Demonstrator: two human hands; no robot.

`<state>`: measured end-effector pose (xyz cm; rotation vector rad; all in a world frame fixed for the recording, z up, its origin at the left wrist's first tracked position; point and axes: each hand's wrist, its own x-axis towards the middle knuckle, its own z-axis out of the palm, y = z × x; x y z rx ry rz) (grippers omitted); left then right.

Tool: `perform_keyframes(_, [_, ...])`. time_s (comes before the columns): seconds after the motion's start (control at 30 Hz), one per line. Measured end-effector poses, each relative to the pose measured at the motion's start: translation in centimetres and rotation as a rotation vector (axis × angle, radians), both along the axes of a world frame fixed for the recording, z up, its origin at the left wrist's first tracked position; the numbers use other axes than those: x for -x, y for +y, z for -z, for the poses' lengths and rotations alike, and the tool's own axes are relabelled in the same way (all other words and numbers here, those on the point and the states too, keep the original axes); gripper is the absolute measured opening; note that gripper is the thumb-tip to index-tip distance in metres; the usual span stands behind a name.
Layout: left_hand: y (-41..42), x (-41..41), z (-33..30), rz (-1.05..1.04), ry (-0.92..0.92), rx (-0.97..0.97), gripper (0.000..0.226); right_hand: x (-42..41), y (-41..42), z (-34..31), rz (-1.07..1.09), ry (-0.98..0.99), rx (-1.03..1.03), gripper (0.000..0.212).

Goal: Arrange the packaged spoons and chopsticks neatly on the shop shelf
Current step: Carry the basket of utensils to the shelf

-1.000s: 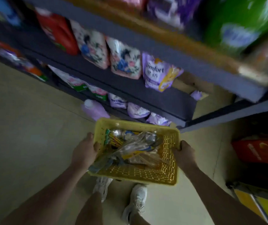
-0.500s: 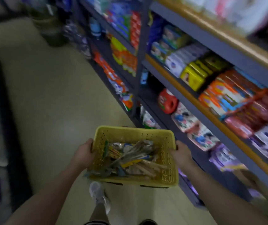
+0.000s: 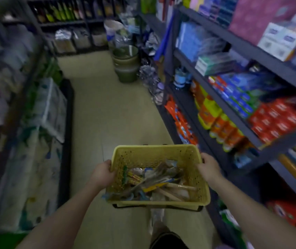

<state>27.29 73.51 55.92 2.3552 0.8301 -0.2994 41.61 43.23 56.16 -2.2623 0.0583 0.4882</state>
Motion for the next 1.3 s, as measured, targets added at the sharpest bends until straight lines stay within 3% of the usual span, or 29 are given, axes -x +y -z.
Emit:
perform_keyframes(0.3, [16.3, -19.1, -2.5, -0.195, -0.055, 0.014, 0.021, -25.2, 20.2, -1.9, -0.197, -0.024, -0.016, 0.002])
perform_keyframes(0.5, [30.1, -31.0, -1.8, -0.2, -0.062, -0.045, 0.024, -39.2, 35.1, -2.0, -0.278, -0.045, -0.014, 0.003])
perform_keyframes(0.93, [62.4, -60.5, -3.9, -0.16, -0.069, -0.032, 0.015, -66.4, 65.5, -3.6, -0.211, -0.015, -0.023, 0.021])
perform_keyframes(1.3, [81.5, -88.9, -2.2, -0.075, -0.023, -0.096, 0.017, -94.0, 83.5, -1.0, -0.188, 0.022, 0.026, 0.009])
